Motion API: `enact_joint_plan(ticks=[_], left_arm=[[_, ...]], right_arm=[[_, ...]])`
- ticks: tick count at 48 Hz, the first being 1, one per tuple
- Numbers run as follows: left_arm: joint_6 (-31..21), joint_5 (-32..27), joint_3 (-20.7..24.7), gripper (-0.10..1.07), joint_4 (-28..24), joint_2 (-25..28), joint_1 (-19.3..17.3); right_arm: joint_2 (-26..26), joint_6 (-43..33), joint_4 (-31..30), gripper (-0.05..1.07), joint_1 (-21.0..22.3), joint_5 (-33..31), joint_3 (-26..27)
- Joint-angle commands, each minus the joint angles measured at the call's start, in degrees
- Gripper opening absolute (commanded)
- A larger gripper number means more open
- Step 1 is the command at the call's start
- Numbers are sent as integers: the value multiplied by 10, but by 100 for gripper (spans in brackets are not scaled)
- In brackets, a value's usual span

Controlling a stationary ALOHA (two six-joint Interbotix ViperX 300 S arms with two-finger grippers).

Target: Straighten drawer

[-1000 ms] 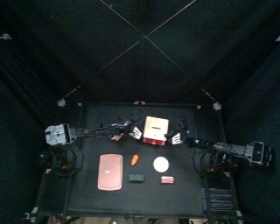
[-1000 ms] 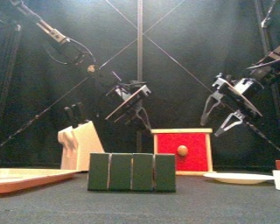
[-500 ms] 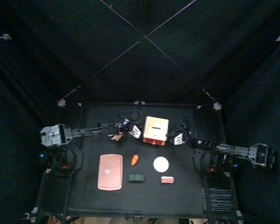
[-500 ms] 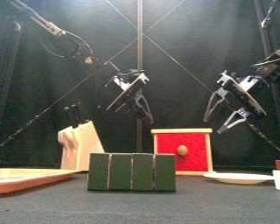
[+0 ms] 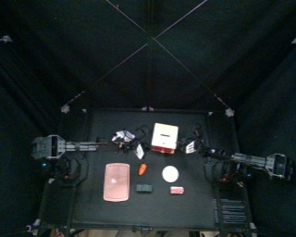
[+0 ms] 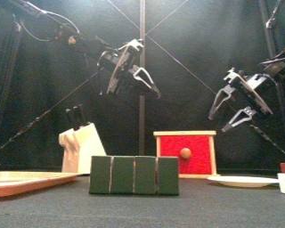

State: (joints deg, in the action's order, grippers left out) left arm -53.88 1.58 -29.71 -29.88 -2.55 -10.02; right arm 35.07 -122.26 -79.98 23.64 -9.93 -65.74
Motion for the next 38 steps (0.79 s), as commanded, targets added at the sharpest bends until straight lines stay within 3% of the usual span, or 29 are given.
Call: enact_joint_plan(ticks=[1,12,30,38], left_arm=[[1,11,-7,28,-2,-26,10],[1,32,-36,28,-2,-40,25],[1,140,-64,29,-1,-34,32],[0,157,-73,29,0,-27,33]], right_arm=[[12,1,-1,95,0,0,1],[31,1,-2,95,-1,0,-6],[35,0,-3,95,0,-2,-7],[39,0,-4,95,0,-2,-5]])
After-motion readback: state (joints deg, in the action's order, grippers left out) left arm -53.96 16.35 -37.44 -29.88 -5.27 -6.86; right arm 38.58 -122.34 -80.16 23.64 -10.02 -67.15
